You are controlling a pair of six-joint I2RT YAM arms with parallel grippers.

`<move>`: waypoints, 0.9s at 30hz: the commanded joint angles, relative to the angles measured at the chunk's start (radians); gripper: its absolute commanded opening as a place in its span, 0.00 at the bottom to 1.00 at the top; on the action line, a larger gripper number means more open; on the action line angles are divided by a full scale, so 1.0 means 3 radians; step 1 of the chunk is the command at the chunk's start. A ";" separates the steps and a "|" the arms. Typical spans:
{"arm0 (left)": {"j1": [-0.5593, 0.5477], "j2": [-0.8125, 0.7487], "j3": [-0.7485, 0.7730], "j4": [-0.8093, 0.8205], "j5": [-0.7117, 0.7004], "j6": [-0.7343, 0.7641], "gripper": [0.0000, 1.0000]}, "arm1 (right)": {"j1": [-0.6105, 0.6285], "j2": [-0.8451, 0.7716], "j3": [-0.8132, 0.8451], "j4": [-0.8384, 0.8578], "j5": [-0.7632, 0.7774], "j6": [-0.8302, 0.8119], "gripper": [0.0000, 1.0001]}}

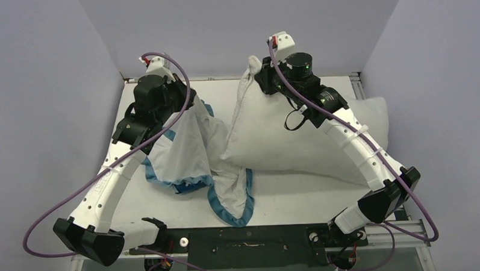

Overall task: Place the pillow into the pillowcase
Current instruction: Pick up the pillow at the center of the board.

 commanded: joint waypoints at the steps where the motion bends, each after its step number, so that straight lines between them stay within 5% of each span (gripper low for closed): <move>1: 0.0019 0.0026 0.0199 0.0389 -0.0188 -0.0003 0.00 | 0.0123 -0.0188 0.0017 0.0509 0.0220 0.0258 0.05; 10: 0.0015 -0.0102 -0.0013 0.0493 -0.0063 -0.0098 0.00 | 0.0731 -0.0213 -0.0312 0.0918 0.1310 0.0250 0.05; 27: 0.0014 -0.0430 -0.0693 0.0536 0.0282 -0.0358 0.00 | 0.0920 -0.0302 -0.0663 0.1931 0.1734 0.0367 0.05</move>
